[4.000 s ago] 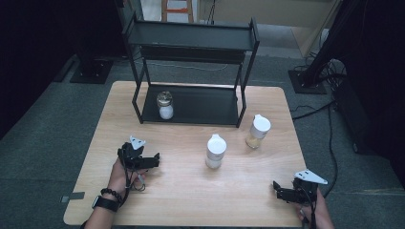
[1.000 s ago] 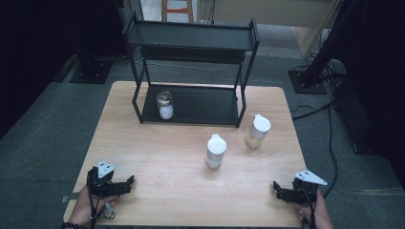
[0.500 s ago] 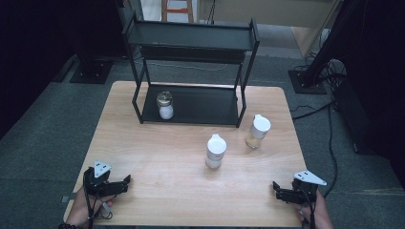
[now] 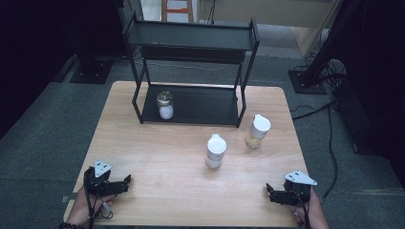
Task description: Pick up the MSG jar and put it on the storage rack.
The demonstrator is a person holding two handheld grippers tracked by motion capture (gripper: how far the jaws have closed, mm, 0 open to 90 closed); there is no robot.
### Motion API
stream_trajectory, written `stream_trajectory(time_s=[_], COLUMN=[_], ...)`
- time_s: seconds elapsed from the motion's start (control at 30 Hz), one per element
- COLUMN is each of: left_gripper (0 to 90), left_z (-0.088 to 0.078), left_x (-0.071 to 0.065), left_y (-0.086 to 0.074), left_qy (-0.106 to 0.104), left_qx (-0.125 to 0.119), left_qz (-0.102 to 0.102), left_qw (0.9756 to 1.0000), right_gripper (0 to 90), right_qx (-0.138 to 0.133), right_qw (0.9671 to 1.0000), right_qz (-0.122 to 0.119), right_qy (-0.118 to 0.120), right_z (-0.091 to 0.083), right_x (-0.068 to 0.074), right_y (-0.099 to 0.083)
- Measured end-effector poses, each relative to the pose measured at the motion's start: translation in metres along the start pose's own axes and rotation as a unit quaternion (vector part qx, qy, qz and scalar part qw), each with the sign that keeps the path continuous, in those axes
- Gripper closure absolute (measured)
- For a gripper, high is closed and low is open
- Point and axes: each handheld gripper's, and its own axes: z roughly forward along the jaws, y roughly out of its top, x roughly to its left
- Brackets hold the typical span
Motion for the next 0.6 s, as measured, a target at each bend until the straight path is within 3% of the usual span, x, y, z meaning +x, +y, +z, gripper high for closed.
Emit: stream_trajectory(time_s=[0.23, 0.33, 0.6], left_gripper=[0.0, 0.0, 0.0], left_z=[0.0, 0.0, 0.0], left_x=[0.0, 0.0, 0.0], left_y=[0.0, 0.0, 0.0], left_qy=[-0.001, -0.002, -0.004], left_qx=[0.0, 0.0, 0.0], left_qz=[0.001, 0.002, 0.004], left_qw=[1.0, 1.0, 1.0], right_gripper=[0.3, 0.3, 0.3], right_qx=[-0.003, 0.005, -0.006], right_qw=[0.9997, 0.9994, 0.9989], right_qz=[-0.01, -0.026, -0.026], right_qy=[0.021, 0.021, 0.04], right_z=[0.005, 0.009, 0.009], right_x=[0.021, 0.029, 0.042], right_y=[0.011, 0.014, 0.026])
